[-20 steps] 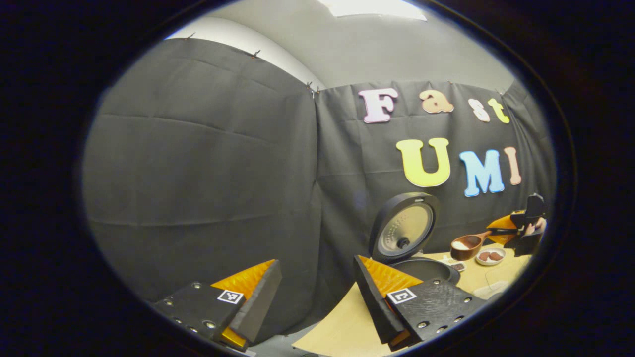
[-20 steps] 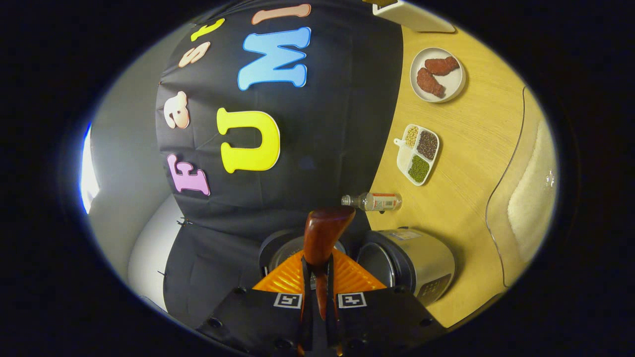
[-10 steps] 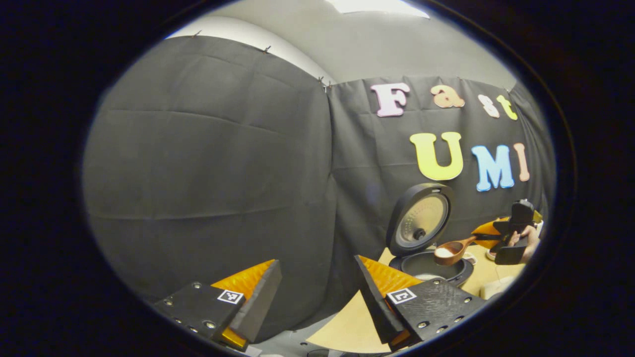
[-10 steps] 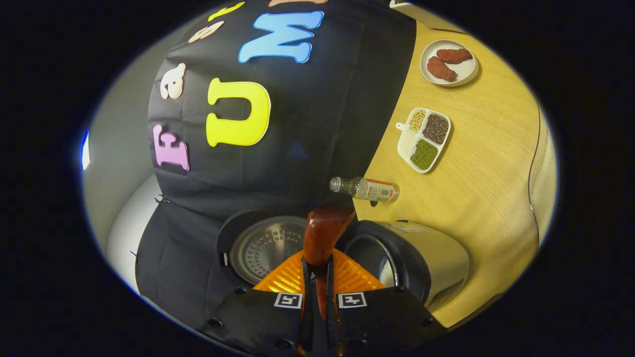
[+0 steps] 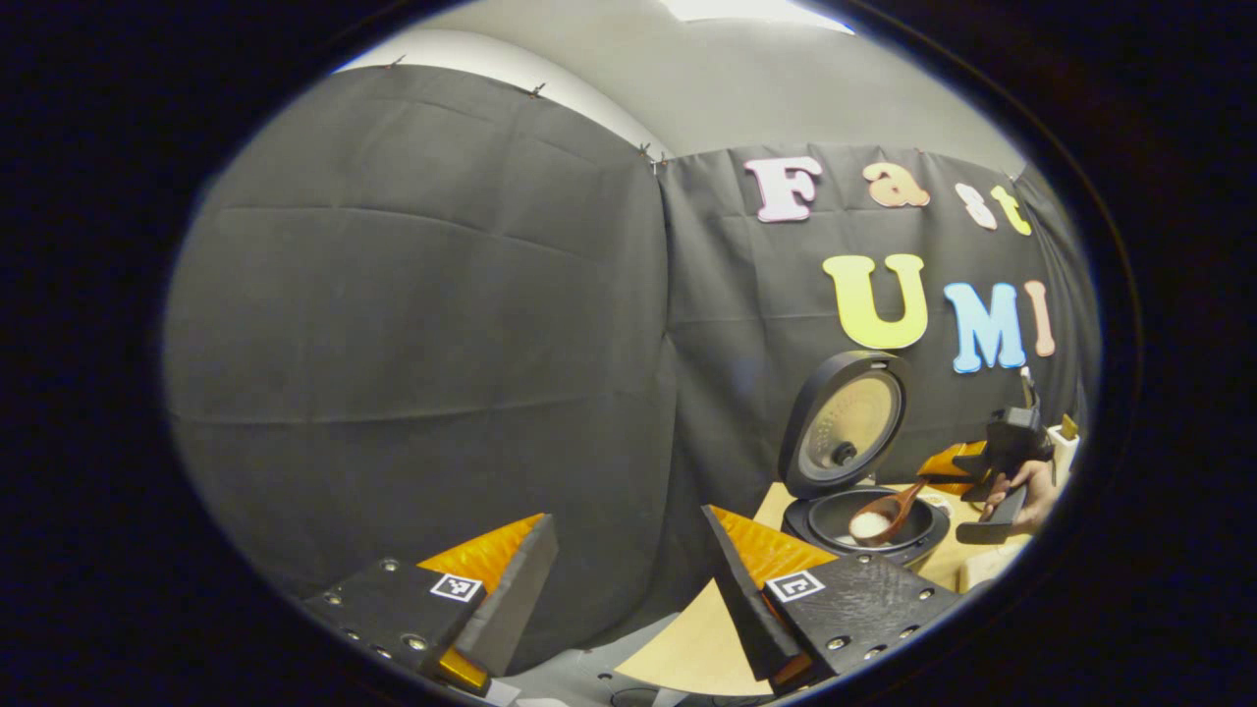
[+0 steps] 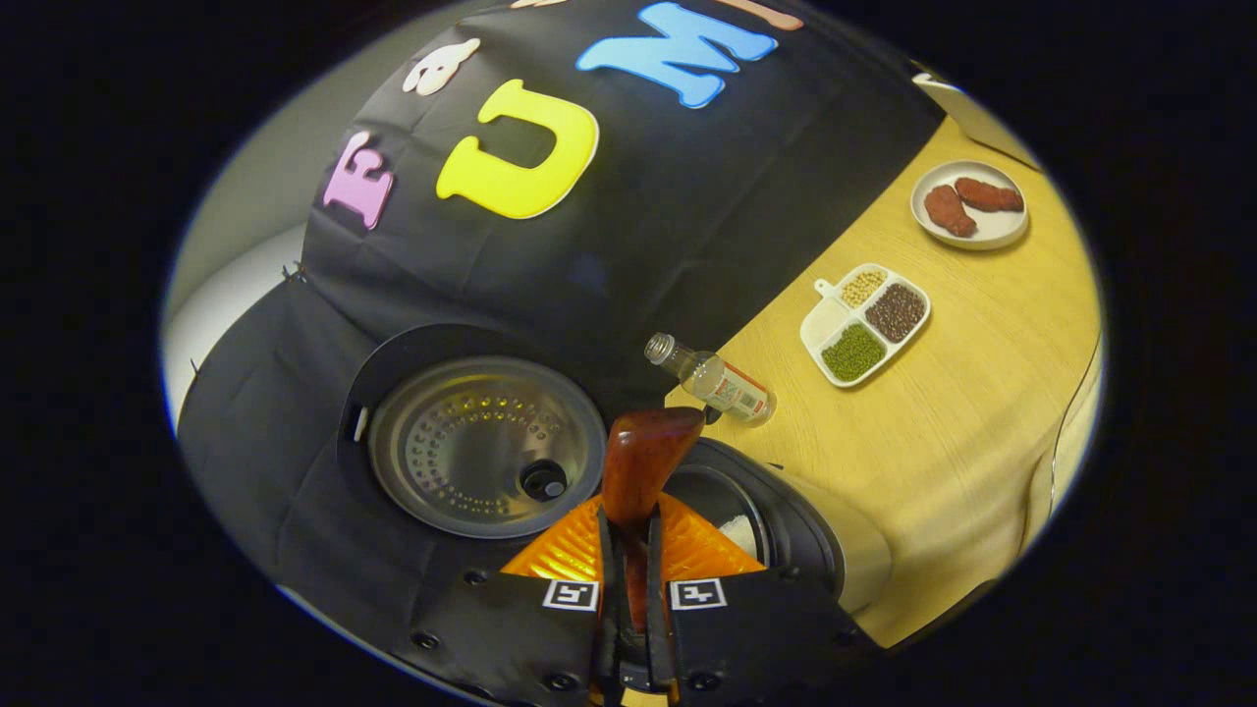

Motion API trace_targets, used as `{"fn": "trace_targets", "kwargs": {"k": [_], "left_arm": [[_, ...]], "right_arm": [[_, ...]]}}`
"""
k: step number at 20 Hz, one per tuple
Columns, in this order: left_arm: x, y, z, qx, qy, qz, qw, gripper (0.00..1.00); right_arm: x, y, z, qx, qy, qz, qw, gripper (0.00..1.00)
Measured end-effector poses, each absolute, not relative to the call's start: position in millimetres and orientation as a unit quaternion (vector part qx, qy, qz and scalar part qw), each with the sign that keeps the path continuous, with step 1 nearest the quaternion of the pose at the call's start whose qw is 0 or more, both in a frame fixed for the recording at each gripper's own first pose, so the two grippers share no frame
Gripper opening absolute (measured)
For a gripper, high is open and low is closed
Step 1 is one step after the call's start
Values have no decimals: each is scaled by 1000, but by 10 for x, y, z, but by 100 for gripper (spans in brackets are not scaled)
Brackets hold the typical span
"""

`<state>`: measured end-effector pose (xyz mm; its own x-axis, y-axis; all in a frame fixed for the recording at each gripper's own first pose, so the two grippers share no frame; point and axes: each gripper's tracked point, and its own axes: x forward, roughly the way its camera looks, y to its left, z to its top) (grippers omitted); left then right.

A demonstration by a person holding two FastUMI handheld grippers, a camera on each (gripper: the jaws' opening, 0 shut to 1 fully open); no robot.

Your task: Close the left gripper, press the button to open the rice cooker; take a wooden spoon from the chopstick holder with the right hand, scoop a spoonful of rice and pour it into the rice cooker, then put the wooden spoon back into the chopstick holder.

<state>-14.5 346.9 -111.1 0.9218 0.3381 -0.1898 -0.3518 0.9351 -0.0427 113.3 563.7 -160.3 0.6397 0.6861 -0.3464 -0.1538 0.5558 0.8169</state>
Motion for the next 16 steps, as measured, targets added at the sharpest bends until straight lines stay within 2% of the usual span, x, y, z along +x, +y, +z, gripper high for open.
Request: {"fn": "trace_targets", "kwargs": {"k": [5,13,14,15,16], "left_arm": [[-191,3486,-1190,-42,95,180,978,86],[-279,3526,-1181,-46,95,191,976,86],[-282,3532,-1173,-48,95,192,976,87],[-291,3525,-1200,-49,95,192,976,87],[-285,3521,-1183,-49,95,192,976,87]], "right_arm": [[1080,5746,-1452,285,297,295,863,12],[1046,5776,-1412,179,253,312,898,12],[1040,5776,-1413,165,244,314,903,8],[1045,5784,-1404,149,236,316,907,12],[1041,5795,-1403,132,227,318,911,8]]}}
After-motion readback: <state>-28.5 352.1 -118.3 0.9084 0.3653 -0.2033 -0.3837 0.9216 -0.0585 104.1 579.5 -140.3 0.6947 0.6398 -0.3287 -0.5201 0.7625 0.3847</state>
